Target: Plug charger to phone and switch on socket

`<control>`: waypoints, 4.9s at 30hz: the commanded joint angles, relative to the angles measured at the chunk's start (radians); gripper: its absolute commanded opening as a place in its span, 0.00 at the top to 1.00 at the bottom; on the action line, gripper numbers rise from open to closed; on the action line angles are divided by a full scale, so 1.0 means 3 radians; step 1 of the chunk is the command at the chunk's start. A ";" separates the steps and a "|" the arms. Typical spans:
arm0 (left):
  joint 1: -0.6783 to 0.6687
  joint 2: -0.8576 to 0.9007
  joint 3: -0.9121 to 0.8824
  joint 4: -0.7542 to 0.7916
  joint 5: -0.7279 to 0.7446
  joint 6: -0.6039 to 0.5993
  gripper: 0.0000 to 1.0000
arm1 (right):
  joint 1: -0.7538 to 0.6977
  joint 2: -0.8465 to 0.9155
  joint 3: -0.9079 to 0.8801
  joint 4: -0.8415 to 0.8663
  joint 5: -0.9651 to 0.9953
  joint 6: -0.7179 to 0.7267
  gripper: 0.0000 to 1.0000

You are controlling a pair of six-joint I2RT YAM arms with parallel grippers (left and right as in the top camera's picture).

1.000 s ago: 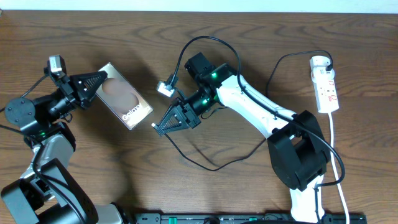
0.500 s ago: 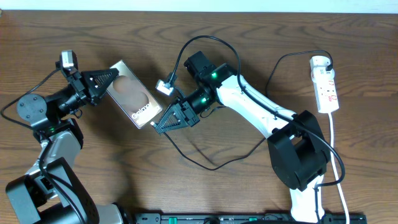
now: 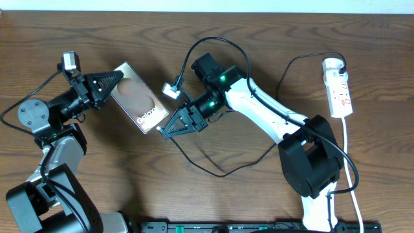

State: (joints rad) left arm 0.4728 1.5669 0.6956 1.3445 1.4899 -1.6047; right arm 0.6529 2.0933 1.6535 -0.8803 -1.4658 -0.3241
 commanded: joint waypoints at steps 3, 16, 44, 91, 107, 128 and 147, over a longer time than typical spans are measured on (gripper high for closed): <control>-0.0004 -0.0062 0.0051 0.0053 -0.0039 -0.0070 0.93 | 0.0019 -0.0001 0.0010 0.0010 -0.0099 0.0020 0.99; -0.0004 -0.0062 0.0051 0.0055 -0.0033 -0.0131 0.93 | -0.0084 -0.0001 0.0010 0.0010 -0.0099 0.0020 0.99; -0.0113 -0.0062 0.0050 0.0243 -0.0168 -0.0128 0.93 | -0.0076 -0.0001 0.0010 0.0043 -0.0102 0.0022 0.99; -0.0104 -0.0062 0.0051 0.0251 -0.0205 0.0045 0.93 | -0.0136 -0.0001 0.0010 0.0034 -0.0085 0.0047 0.99; -0.0104 -0.0062 0.0051 0.0252 -0.0193 0.0045 0.93 | -0.0167 -0.0001 0.0010 0.0215 -0.0085 0.0261 0.99; -0.0104 -0.0062 0.0050 0.0253 -0.0193 0.0046 0.93 | -0.0195 -0.0001 0.0010 0.0570 -0.0058 0.0669 0.99; -0.0104 -0.0062 0.0050 0.0445 -0.0136 0.0043 0.93 | -0.0261 -0.0001 0.0010 0.0581 -0.0060 0.0682 0.99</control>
State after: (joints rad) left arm 0.4503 1.5669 0.6956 1.4631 1.3937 -1.5921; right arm 0.5911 2.0933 1.6520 -0.7139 -1.4662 -0.1307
